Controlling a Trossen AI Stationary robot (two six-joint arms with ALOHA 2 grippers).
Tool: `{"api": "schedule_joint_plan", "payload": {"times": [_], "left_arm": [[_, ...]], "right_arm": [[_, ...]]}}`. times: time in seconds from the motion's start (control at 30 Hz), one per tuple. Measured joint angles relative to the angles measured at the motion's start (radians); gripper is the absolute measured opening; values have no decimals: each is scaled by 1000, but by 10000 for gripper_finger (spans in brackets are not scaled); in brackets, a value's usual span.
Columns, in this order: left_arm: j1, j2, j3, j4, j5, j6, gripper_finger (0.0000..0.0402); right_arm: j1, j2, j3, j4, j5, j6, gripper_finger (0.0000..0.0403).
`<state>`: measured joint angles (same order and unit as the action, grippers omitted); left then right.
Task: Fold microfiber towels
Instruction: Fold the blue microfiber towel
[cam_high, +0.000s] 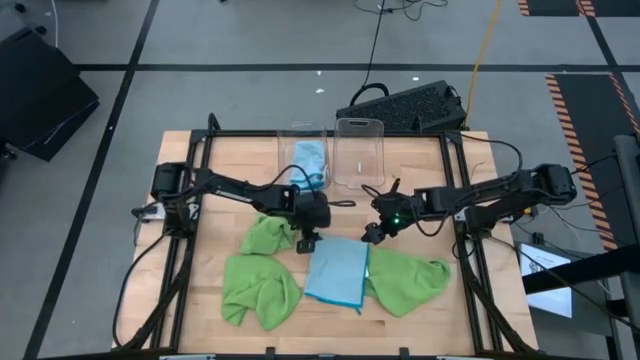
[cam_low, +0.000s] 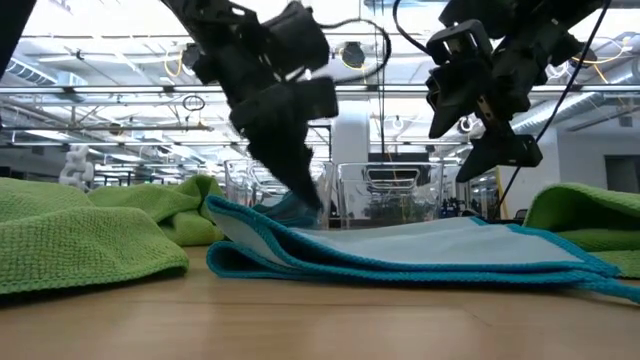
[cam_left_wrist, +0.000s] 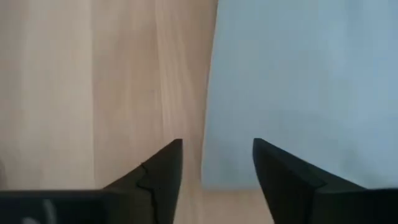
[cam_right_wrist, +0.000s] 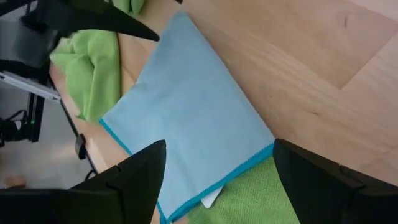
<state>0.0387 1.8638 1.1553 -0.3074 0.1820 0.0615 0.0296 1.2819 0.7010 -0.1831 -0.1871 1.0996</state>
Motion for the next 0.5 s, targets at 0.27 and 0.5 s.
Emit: {"api": "schedule_joint_plan", "payload": {"times": [0.27,0.5], "left_arm": [[4,42,0,-36,-13,61,216],[6,74,1,-50,29,61,177]], "right_arm": [[46,0,0,38,45,33,288],[51,0,0,35,55,-4,288]]}}
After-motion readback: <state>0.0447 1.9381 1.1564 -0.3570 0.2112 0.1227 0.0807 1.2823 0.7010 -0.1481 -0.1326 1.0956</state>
